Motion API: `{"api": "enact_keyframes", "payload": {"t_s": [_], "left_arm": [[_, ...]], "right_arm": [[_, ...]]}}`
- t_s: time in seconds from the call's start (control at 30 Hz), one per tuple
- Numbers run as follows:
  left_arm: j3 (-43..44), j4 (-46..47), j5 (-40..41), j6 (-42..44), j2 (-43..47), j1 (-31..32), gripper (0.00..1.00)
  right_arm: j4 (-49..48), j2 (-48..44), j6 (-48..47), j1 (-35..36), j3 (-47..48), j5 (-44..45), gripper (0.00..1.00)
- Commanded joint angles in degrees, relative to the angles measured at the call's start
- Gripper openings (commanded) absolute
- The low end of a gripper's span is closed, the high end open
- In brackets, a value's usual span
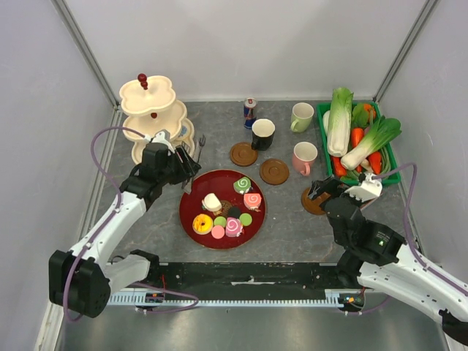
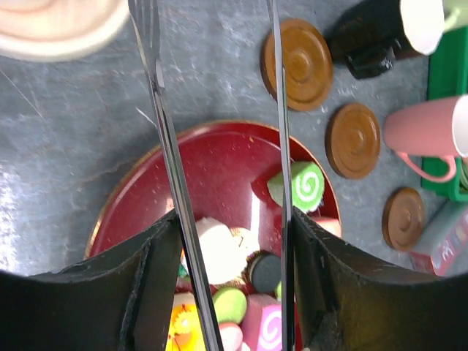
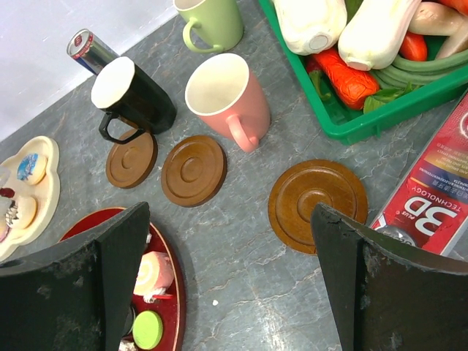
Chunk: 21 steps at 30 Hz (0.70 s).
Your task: Serve the afternoon tea
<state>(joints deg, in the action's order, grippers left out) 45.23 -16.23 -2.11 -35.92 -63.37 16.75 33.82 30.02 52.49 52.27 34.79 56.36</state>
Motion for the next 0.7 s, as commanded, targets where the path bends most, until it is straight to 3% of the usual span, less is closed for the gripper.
{"api": "enact_keyframes", "payload": {"t_s": [0.0, 0.3, 0.67], "left_arm": [[0.8, -7.8, -6.8, -2.5, 3.0, 2.0, 0.63], [12.5, -38.5, -1.6, -2.7, 7.8, 10.0, 0.62], [16.6, -57.8, -1.7, -1.9, 9.8, 13.6, 0.62]], "right_arm": [[-1.7, -1.3, 0.2, 0.0, -0.5, 0.2, 0.98], [-1.6, -3.8, -2.7, 0.0, -1.1, -1.0, 0.98], [-1.7, -5.1, -5.6, -0.1, -1.3, -1.4, 0.98]]}}
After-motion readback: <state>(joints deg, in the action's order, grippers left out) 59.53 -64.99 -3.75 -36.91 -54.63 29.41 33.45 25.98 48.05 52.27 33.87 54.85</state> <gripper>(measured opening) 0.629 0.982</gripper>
